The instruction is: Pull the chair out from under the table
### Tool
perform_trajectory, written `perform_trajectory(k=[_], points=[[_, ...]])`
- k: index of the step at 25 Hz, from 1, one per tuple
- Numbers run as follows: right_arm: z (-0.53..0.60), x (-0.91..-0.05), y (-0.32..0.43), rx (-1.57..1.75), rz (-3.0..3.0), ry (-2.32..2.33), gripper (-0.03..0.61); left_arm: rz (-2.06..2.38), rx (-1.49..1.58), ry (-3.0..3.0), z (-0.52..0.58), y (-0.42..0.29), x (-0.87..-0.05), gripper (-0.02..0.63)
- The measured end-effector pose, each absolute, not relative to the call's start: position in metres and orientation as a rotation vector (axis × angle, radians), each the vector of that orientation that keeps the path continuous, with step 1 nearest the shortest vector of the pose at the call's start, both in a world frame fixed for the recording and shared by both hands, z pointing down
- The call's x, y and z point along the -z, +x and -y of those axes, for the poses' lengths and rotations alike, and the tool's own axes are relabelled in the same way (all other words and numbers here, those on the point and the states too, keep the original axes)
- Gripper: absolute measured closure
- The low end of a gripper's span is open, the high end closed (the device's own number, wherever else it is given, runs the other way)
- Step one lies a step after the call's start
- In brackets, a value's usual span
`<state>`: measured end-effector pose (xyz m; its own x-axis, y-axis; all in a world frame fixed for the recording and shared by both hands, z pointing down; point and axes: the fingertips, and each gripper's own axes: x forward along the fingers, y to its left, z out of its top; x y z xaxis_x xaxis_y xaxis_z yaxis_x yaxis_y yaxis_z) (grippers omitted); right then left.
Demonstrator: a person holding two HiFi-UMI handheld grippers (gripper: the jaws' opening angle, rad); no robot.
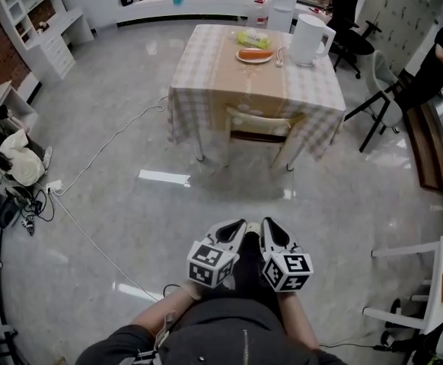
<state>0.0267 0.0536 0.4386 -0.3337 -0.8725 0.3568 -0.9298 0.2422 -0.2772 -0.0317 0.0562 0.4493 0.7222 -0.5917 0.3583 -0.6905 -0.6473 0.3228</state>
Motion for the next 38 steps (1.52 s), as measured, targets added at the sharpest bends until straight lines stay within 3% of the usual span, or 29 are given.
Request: perform_trajectory(k=[22, 38], points=[[0.148, -0.45, 0.087, -0.645, 2.401, 1.547, 0.566, 1.065, -0.302, 2.432, 0.128, 0.029, -0.466, 0.609], [0.219, -0.466, 0.142, -0.646, 2.394, 1.542, 0.566, 1.099, -0.317, 2.398, 0.205, 0.067, -0.486, 0.609]])
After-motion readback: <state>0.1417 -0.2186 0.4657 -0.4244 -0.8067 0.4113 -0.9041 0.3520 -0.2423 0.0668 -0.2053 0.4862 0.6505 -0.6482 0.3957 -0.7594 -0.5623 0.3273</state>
